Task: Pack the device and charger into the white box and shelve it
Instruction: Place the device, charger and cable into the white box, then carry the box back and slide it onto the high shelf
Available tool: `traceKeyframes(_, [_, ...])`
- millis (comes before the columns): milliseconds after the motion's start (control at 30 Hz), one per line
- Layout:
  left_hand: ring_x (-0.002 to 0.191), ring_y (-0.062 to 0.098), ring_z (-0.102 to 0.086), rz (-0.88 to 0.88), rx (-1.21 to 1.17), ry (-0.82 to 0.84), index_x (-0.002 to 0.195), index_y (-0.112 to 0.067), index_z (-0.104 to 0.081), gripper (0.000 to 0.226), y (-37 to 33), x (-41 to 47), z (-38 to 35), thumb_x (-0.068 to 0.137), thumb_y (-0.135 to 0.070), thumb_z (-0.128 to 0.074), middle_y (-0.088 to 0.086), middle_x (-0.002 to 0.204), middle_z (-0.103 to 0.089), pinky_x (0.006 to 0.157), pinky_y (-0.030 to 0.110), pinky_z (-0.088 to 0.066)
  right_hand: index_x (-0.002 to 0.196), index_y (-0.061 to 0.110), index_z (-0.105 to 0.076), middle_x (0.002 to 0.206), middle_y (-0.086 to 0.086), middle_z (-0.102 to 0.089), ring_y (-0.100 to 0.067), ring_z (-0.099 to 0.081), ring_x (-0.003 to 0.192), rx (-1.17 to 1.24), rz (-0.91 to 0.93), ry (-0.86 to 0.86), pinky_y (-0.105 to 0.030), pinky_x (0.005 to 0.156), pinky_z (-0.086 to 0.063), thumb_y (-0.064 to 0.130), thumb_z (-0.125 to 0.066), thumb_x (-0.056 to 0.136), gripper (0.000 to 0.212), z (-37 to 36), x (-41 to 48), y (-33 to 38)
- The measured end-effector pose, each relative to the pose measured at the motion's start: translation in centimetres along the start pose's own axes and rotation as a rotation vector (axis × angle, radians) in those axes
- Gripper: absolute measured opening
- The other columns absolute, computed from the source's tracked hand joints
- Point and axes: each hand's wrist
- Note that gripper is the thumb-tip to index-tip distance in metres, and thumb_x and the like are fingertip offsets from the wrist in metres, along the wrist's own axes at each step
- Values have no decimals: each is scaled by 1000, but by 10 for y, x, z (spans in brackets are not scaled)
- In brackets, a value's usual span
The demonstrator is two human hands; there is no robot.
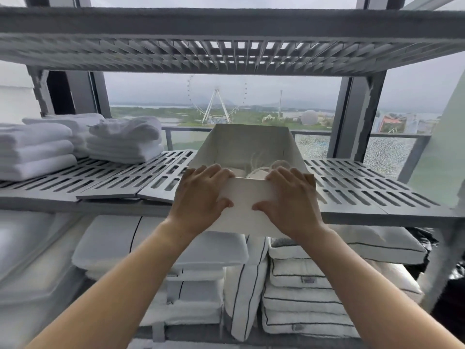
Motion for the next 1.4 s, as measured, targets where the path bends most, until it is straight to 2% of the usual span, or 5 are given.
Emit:
traceKeyframes(133, [84,26,-62,-7,-7,-34,97,-18,-62,48,6,-33,25,56,-29,-85,-1,91,-67,80,34,-42,79,14,-58,81,0,-65,-25,-59,75,-37,49,-61,-31,72,-25,31,-89,40,53,7,-17,31])
traceKeyframes(300, [82,26,-62,-97,-4,-127,99,-16,-64,51,10,-49,68,54,-26,-86,0,90,-67,78,29,-31,79,16,-57,78,1,-63,-15,-43,79,-56,50,-145,-30,73,-24,36,-89,43,53,28,-22,64])
traceKeyframes(700, [80,23,-58,-53,138,-159,94,-18,-61,49,82,-127,183,53,-25,-87,-1,86,-65,75,30,-30,79,17,-57,75,3,-60,-14,-44,77,136,149,-229,-25,73,-22,41,-85,57,42,16,-20,205])
traceKeyframes(833, [83,15,-47,32,231,-131,95,-20,-58,50,115,-190,220,55,-27,-86,-2,87,-65,76,29,-30,77,17,-60,73,4,-60,-13,-43,74,279,198,-190,-25,72,-22,41,-85,56,40,-12,-36,271])
traceKeyframes(1400, [72,22,-58,662,744,2,81,-19,-63,32,171,-402,362,59,-24,-85,-5,76,-63,71,29,-29,69,18,-54,67,4,-57,-17,-41,68,923,498,29,-30,66,-26,40,-86,52,42,-105,-84,532])
Point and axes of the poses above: each hand's wrist, its own x-axis towards the middle knuckle, its own z-axis out of the back of the hand, y = z × x
